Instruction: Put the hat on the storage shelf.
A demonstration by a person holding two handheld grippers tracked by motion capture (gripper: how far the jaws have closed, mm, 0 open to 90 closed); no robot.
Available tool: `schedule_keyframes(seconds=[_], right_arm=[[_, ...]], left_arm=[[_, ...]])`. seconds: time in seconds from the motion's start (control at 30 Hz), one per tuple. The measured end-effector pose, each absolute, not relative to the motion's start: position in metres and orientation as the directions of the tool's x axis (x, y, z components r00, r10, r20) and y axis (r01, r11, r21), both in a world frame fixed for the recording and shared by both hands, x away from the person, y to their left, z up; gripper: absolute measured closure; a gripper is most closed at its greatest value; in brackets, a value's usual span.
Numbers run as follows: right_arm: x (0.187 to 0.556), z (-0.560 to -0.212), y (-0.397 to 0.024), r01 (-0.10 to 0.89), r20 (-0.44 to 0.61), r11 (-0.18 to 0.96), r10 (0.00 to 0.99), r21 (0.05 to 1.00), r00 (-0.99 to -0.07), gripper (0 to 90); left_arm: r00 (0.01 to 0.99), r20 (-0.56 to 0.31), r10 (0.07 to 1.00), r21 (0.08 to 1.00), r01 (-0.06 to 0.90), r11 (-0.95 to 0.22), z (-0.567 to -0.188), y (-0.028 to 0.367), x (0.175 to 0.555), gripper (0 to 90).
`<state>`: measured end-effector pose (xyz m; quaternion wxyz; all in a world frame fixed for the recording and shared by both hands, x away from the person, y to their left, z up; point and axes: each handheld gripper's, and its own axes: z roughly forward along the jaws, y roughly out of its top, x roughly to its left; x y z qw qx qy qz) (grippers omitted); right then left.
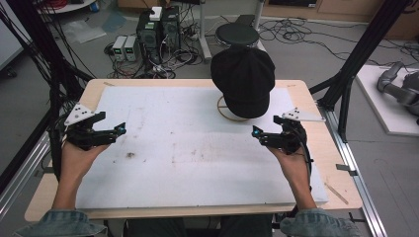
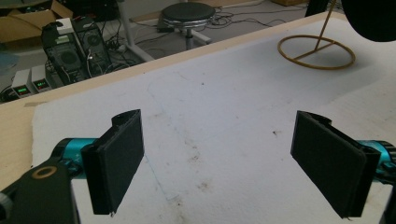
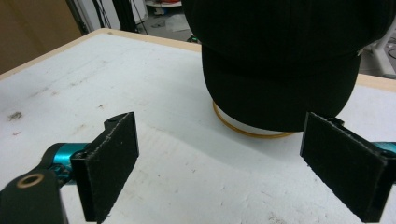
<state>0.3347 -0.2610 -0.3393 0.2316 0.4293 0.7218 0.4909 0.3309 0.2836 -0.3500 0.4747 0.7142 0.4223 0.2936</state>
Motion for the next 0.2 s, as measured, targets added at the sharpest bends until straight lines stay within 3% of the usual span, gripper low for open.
schedule_keyframes(seconds=[0.2], right_arm=[[0.3354,-0.3398,-0.2605,0.391,0.089,0.150,0.844,0.908,-0.529,11.3]], left_arm=[[0.472,0.018,0.881,0.924,0.329,-0.195,-0.3512,0.2823,0.3314,17.5]])
